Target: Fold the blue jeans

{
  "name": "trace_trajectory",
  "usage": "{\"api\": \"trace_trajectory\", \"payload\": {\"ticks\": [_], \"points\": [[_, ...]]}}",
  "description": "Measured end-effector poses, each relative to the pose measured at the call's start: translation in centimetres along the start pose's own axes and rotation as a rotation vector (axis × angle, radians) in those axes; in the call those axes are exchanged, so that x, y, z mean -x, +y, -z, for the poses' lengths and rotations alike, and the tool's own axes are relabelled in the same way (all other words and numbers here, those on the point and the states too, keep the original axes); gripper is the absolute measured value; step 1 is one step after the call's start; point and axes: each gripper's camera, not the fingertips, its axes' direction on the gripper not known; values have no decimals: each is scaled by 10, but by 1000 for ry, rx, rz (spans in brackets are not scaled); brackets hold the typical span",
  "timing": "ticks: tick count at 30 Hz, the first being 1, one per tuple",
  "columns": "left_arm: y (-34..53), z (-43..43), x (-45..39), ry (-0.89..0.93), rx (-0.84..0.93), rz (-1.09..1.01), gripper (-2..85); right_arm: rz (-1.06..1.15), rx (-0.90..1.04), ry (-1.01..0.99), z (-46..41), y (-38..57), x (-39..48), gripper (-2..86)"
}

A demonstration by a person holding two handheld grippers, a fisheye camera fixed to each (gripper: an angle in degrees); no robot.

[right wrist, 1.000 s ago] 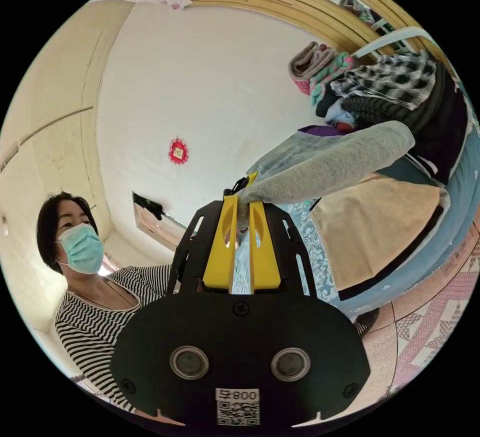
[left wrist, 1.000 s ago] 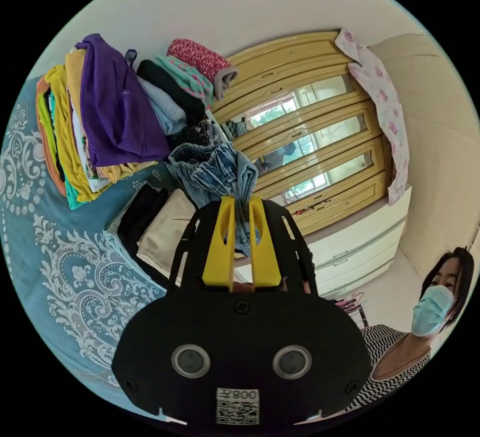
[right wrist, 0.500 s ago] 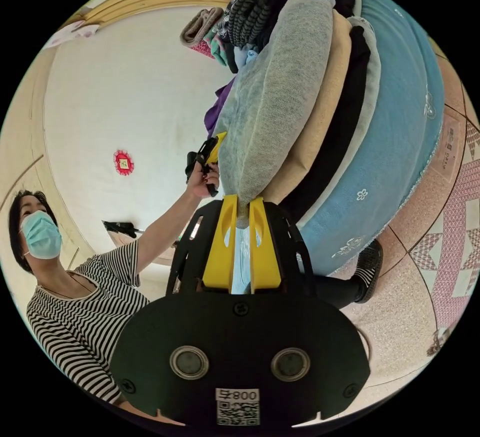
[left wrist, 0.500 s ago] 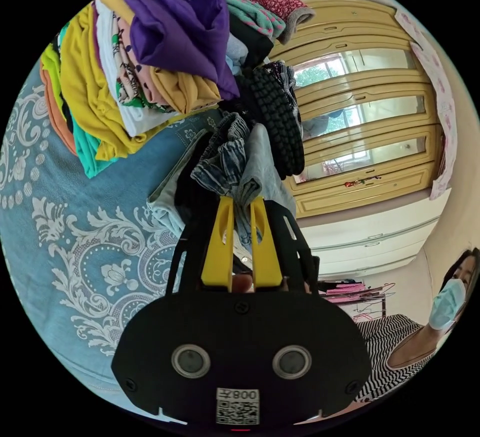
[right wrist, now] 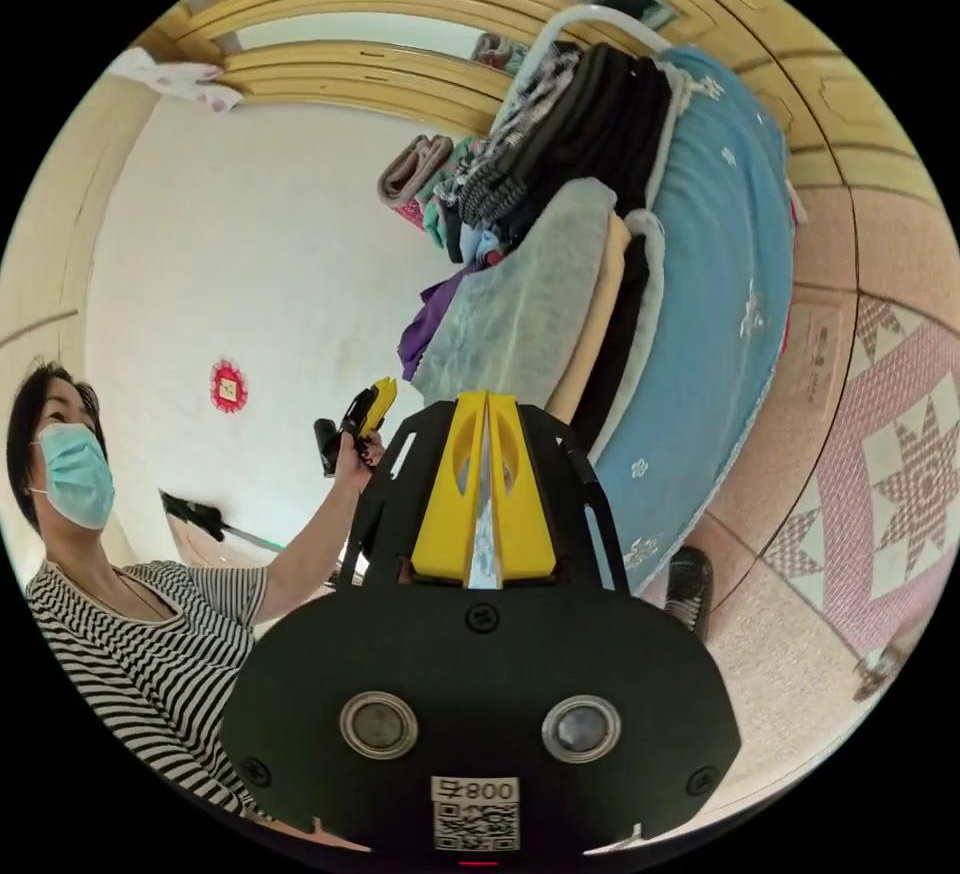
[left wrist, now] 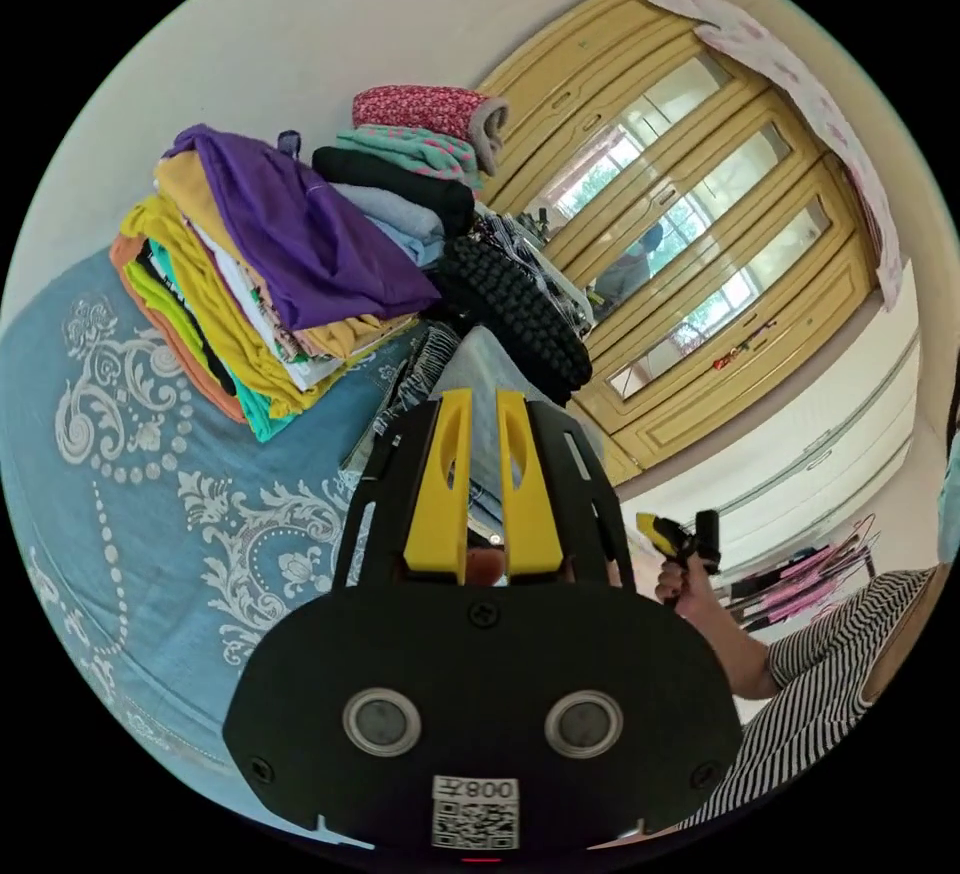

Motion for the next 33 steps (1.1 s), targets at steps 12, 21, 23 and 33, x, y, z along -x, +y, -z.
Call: {"api": "trace_trajectory", "payload": {"ticks": [12,21,23,33], "points": [[-21,-70,-58,-330,157,-159,1,213,130,513,-89,-72,17,0],[1,-92,-94,-322,213,-273,1,578,247,516,-132,5,108,1],[3,-89,-93,-295,191,-266,2,569,258,584,-152,13,105,2],[16,-37,-103,-37,31,-255,6,643,69,529,-129,-72,156,10]]}}
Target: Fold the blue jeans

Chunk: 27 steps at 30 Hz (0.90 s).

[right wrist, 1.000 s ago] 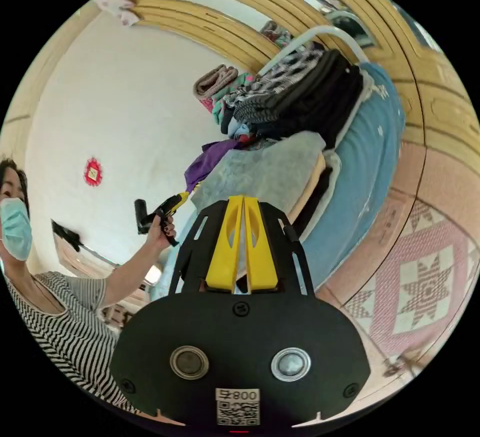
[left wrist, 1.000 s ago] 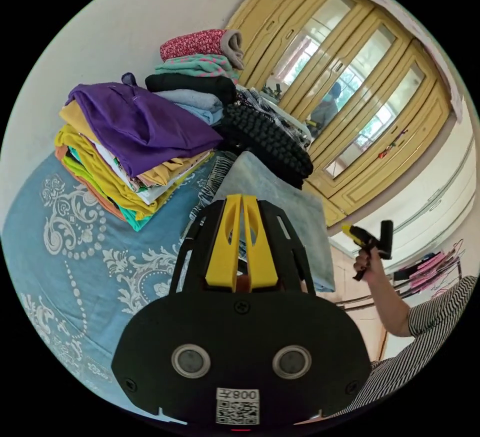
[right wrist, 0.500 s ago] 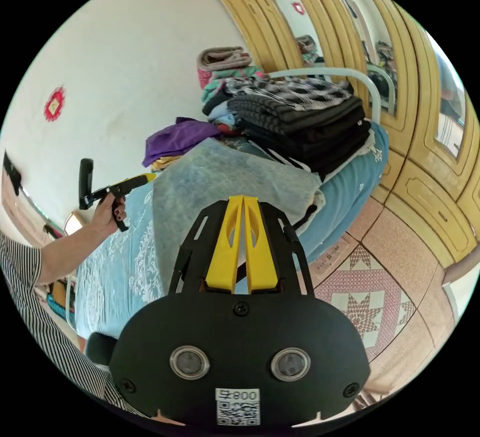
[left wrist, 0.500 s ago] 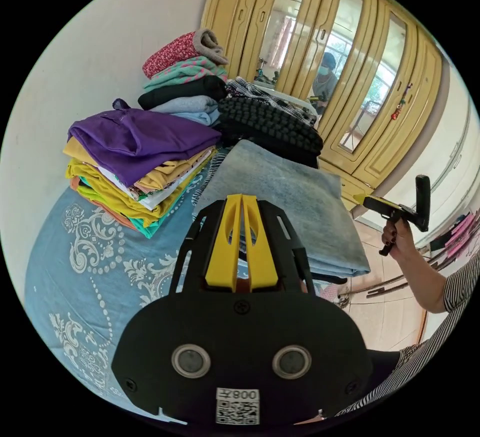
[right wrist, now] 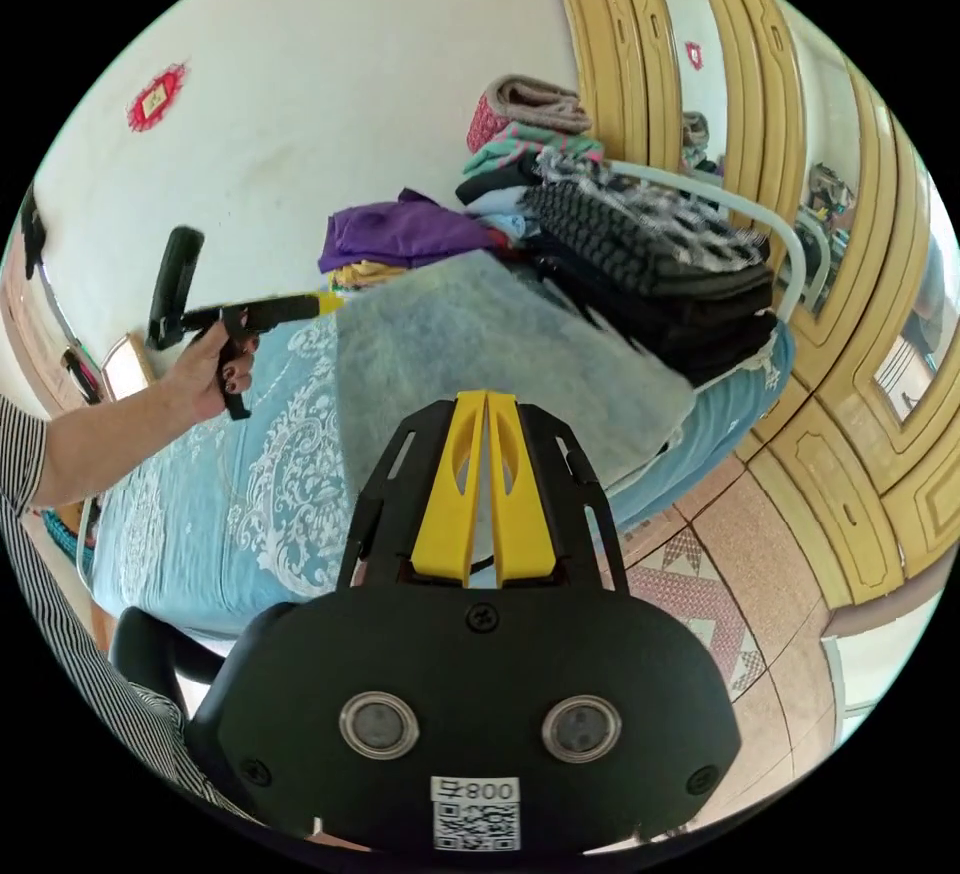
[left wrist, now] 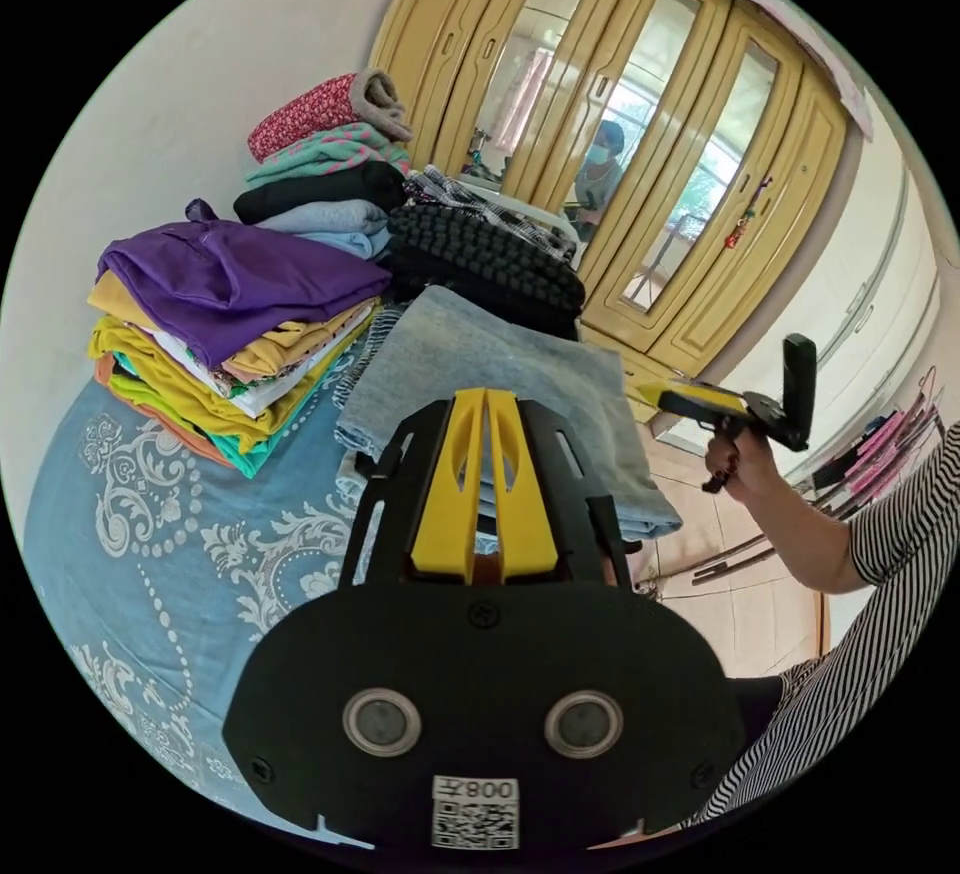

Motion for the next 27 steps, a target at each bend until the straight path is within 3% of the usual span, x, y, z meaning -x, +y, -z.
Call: {"api": "trace_trajectory", "payload": {"ticks": [4,15,23,27], "points": [[14,13,-4,79,-25,13,9,51,-94,27,-15,-77,-25,36],[84,50,-10,181,-8,59,20,21,5,105,-112,-286,-50,108],[132,77,-15,210,17,79,12,-42,70,285,-143,-347,-58,57],[153,96,-19,198,14,75,4,-65,86,207,-136,-361,-72,10]]}}
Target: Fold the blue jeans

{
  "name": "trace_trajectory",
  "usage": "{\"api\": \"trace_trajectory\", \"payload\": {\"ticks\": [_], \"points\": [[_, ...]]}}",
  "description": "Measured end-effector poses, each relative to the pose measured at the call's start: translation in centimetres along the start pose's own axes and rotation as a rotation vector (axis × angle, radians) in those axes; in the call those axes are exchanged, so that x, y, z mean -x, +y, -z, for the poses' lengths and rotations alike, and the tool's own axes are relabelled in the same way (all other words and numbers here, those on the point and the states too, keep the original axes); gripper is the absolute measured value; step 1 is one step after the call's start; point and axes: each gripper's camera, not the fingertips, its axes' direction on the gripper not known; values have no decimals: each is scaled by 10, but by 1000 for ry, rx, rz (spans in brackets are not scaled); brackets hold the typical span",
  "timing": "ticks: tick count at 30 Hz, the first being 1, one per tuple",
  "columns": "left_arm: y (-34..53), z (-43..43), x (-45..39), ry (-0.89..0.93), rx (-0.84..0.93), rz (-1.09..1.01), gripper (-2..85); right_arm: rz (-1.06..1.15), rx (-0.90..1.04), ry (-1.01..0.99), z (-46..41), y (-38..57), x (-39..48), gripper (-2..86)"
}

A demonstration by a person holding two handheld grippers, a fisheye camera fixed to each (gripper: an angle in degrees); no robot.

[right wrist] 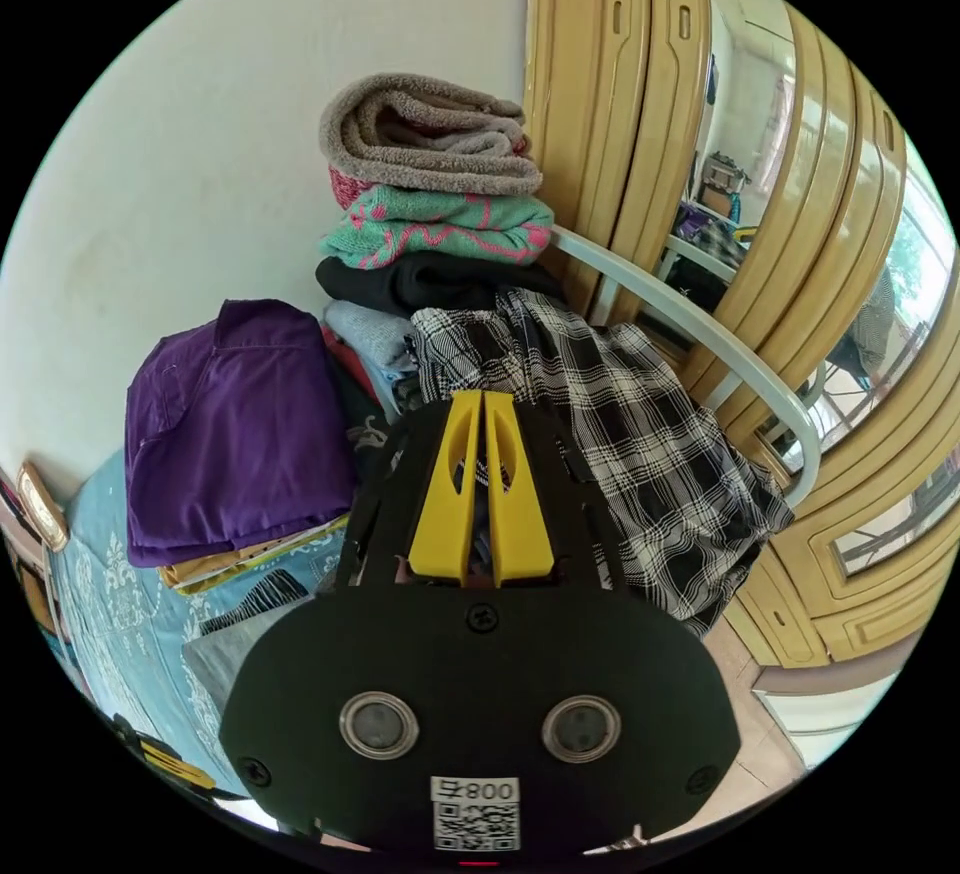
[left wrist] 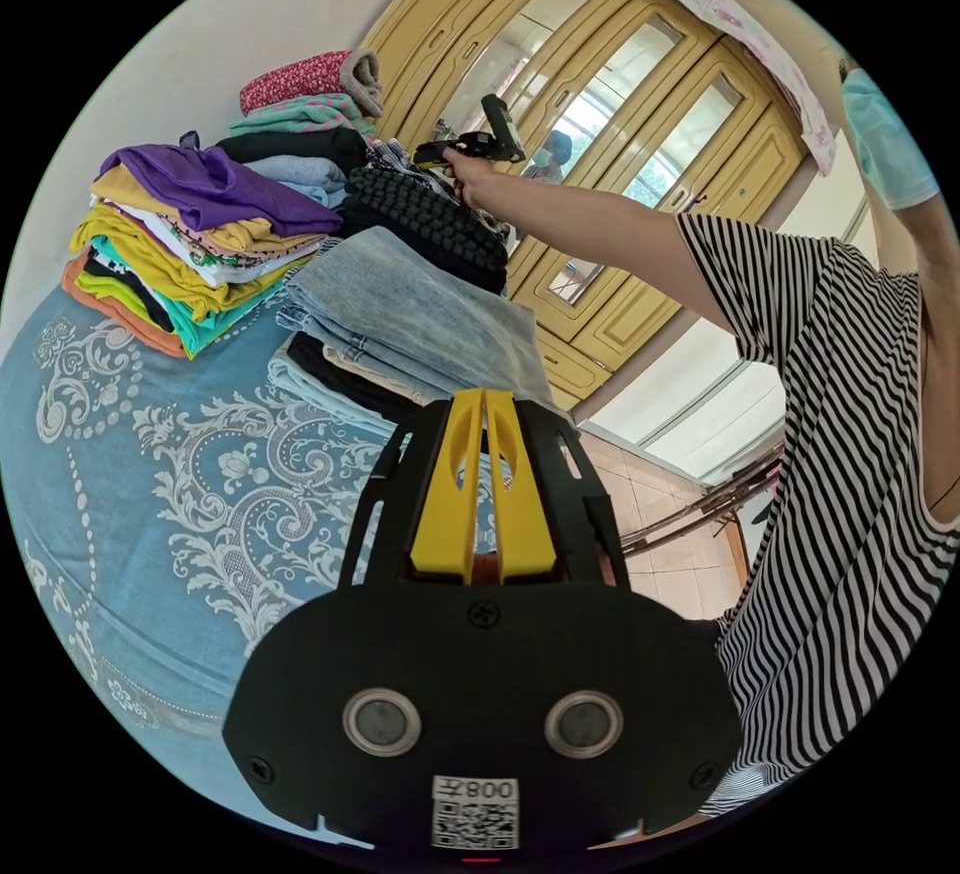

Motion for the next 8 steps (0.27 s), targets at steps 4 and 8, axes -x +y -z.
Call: {"api": "trace_trajectory", "payload": {"ticks": [4,8], "points": [[23,21,-5,-10,-18,21,3,-4,-51,-77,25,-8,-13,3],[43,40,-12,-12,-29,31,2,12,-78,-66,48,-17,-25,1]]}}
